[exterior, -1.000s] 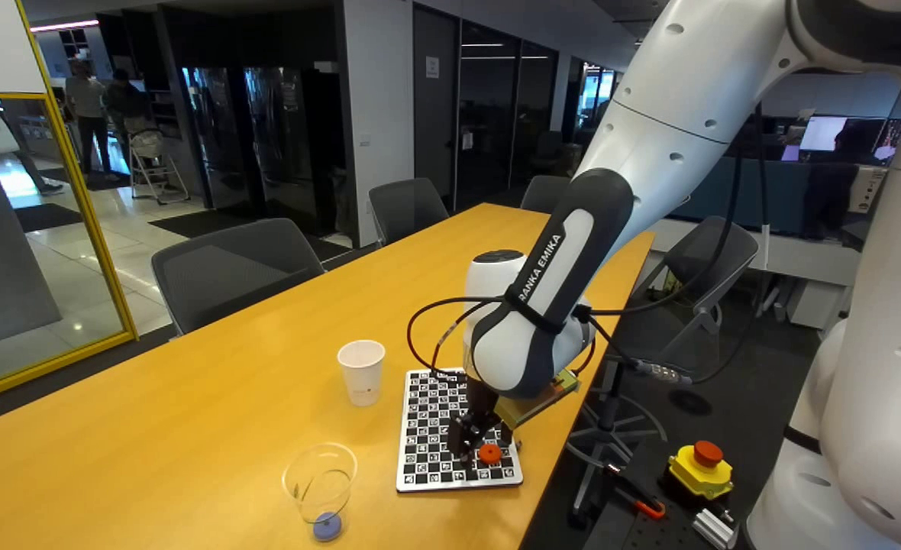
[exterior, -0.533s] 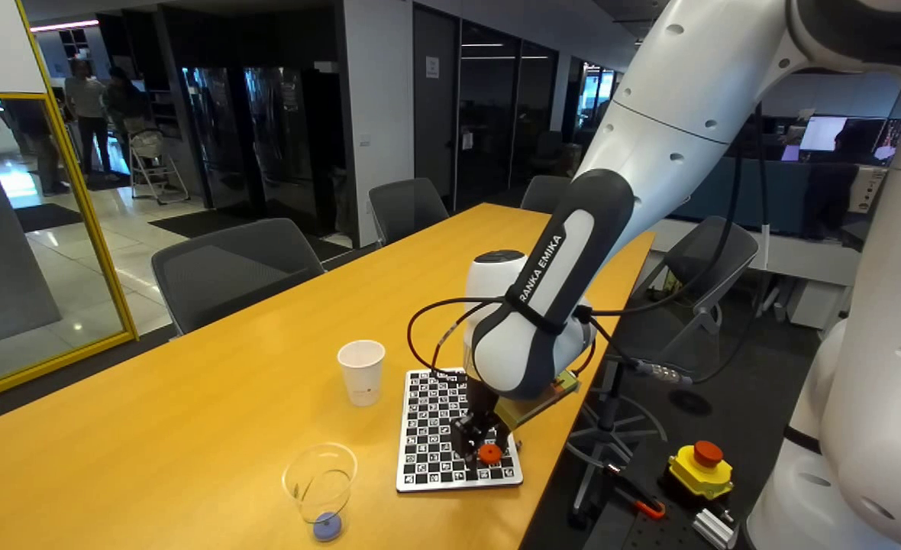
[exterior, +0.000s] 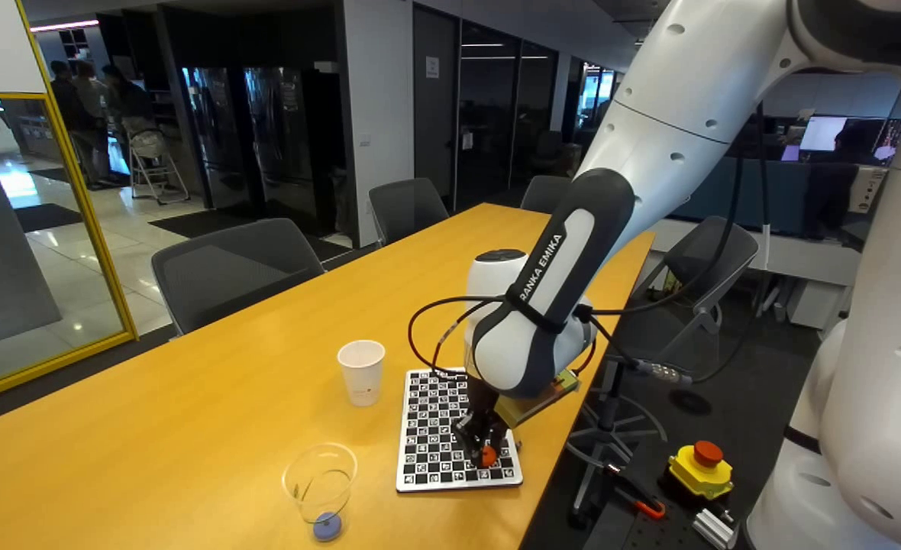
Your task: Put the orange objects in the white cup and the other objects inside the transparent cup.
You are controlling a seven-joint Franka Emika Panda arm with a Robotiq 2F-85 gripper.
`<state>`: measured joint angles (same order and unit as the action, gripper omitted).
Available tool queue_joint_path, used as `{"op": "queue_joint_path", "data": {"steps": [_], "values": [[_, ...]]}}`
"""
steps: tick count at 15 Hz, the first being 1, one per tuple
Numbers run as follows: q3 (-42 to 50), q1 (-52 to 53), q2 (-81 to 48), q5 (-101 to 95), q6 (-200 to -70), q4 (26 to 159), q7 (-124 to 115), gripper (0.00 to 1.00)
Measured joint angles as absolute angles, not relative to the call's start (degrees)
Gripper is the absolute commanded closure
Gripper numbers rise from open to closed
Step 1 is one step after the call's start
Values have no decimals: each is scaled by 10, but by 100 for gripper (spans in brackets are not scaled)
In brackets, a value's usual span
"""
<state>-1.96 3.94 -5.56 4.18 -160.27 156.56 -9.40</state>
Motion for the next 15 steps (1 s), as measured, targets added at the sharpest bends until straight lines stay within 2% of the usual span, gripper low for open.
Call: {"op": "queue_joint_path", "data": {"steps": [6, 15], "values": [[-14, 39, -55, 25, -1599, 1528, -94, 76], [-7, 37, -62, -7, -1506, 1348, -80, 76]]}}
